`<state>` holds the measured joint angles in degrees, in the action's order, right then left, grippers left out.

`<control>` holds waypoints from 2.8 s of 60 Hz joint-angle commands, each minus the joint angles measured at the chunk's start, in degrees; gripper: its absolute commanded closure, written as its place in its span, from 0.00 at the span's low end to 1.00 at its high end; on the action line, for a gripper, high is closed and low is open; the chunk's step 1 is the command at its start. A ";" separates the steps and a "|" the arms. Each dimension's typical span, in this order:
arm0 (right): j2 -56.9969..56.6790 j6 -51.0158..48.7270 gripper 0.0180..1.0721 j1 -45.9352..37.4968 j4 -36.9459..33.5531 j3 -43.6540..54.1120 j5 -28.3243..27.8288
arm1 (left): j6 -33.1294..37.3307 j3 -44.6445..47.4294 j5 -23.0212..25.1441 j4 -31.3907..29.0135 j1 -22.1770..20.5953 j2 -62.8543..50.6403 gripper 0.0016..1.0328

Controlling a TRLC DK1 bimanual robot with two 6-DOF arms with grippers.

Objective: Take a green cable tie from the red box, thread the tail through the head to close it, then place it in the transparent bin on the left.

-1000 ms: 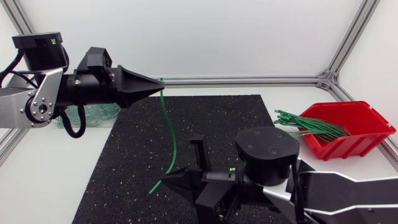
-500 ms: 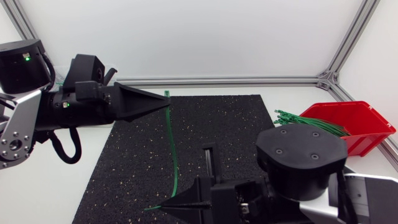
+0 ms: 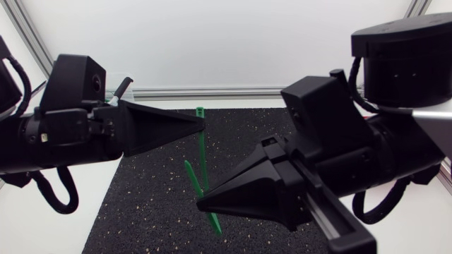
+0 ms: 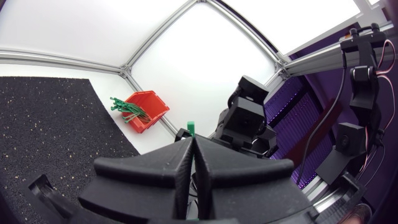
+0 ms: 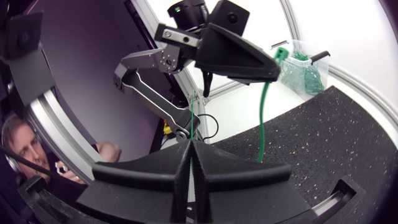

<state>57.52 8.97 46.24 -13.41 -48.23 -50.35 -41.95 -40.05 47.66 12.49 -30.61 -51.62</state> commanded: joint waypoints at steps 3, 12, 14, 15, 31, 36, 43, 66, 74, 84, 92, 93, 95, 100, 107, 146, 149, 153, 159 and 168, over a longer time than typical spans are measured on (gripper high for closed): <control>-0.21 10.54 0.95 -1.59 -1.00 -3.19 -3.27 | 0.21 -0.29 -2.40 -0.80 -2.88 2.66 0.97; -0.30 20.56 0.95 -2.82 -0.57 -5.83 -7.84 | 0.47 0.41 -6.70 -0.89 -6.83 4.33 0.97; -0.21 22.40 0.95 -3.08 -0.39 -6.44 -8.80 | 0.47 0.50 -7.32 -0.89 -7.27 4.59 0.97; -0.21 23.37 0.95 -3.08 -0.39 -6.70 -8.98 | 0.65 0.59 -7.76 -0.89 -7.53 4.68 0.97; 1.55 43.15 0.95 -6.51 -1.27 -11.27 -14.43 | 2.84 2.61 -11.89 2.01 -8.50 5.30 0.97; 2.86 47.63 0.95 -7.57 -1.88 -12.68 -16.36 | 3.28 2.88 -12.59 2.71 -8.24 5.38 0.97; 5.41 50.00 0.95 -7.83 -5.40 -15.41 -18.47 | 3.46 2.88 -13.47 4.03 -8.32 5.21 0.97; 8.05 50.88 0.95 -9.50 -8.12 -15.49 -19.26 | 9.08 5.51 -22.00 6.05 -13.25 6.88 0.97; 8.58 50.88 0.95 -10.47 -8.04 -14.88 -19.61 | 9.61 5.51 -23.75 6.23 -13.86 8.64 0.97; 8.05 50.88 0.95 -10.99 -8.04 -14.53 -19.88 | 9.61 5.34 -23.93 6.14 -13.95 8.90 0.97; 7.70 50.88 0.95 -11.17 -8.04 -14.35 -19.88 | 9.79 5.16 -23.93 6.14 -14.04 9.25 0.97; 7.70 50.88 0.95 -11.17 -8.04 -14.26 -19.88 | 9.79 5.16 -23.93 6.14 -14.04 9.25 0.97; 7.70 50.88 0.95 -11.17 -8.04 -14.26 -19.88 | 9.87 5.07 -24.02 6.14 -14.04 9.25 0.97; 7.87 50.88 0.95 -11.17 -7.95 -14.17 -19.97 | 10.14 4.90 -24.19 6.14 -14.04 9.16 0.97; 8.14 50.79 0.95 -11.08 -7.68 -13.91 -20.05 | 10.23 4.72 -24.28 5.88 -14.30 9.16 0.97; 8.40 50.44 0.95 -11.79 -6.54 -12.59 -20.49 | 11.19 4.37 -27.27 5.26 -17.38 8.55 0.97; 8.49 50.44 0.95 -11.96 -6.45 -12.42 -20.67 | 11.19 4.46 -27.36 5.17 -17.64 8.64 0.97; 8.58 50.35 0.95 -11.96 -6.37 -12.33 -20.67 | 11.19 4.46 -27.53 5.17 -17.82 8.64 0.97; 8.31 50.27 0.95 -12.05 -6.37 -12.24 -20.84 | 11.19 4.55 -27.97 5.09 -17.90 8.72 0.97; 7.26 50.35 0.95 -11.96 -6.37 -12.15 -20.84 | 11.54 4.72 -28.32 5.26 -17.82 8.37 0.97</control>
<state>65.47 58.13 34.68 -20.60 -61.69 -71.13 -31.40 -35.46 19.38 17.41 -48.07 -43.11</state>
